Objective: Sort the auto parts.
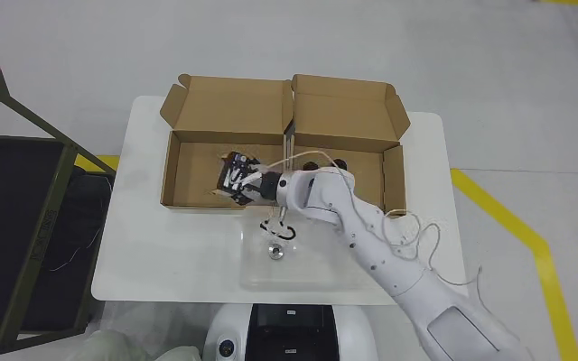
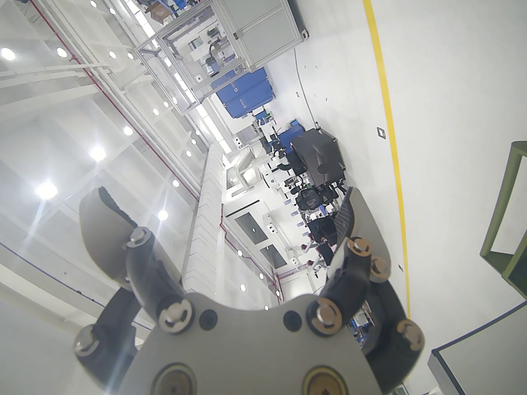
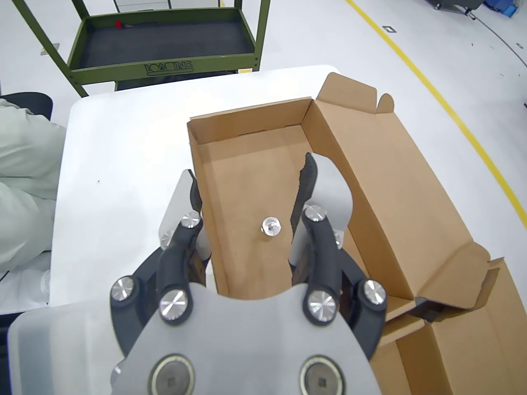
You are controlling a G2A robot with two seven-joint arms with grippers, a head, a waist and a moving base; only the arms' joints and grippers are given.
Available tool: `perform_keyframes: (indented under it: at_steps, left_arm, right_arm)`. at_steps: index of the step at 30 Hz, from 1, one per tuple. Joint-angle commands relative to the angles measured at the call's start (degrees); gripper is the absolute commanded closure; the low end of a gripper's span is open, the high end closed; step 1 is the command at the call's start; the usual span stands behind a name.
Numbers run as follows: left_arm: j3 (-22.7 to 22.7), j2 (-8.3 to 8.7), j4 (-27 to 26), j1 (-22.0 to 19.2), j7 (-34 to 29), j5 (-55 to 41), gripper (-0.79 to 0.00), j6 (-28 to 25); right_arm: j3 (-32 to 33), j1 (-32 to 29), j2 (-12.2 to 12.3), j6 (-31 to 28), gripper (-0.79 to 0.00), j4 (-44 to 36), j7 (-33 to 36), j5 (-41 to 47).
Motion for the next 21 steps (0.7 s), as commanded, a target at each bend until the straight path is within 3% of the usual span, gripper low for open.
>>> perform_keyframes:
  at_steps: [1, 10, 21]
  left_arm:
    - [0.0, 0.0, 0.0, 0.0, 0.0, 0.0, -0.785, 0.0]
    - [0.0, 0.0, 0.0, 0.0, 0.0, 0.0, -0.785, 0.0]
    - [0.0, 0.0, 0.0, 0.0, 0.0, 0.0, -0.785, 0.0]
  right_arm:
    - [1.5, -3.18, 0.97, -1.91, -0.505, -4.18, 0.98, -0.76]
    - [6.35, -12.45, 4.13, -10.67, -0.511, -12.79, 0.99, -2.76]
    - [9.99, -19.26, 6.9, -16.87, -0.493, -15.4, -0.89, -6.76]
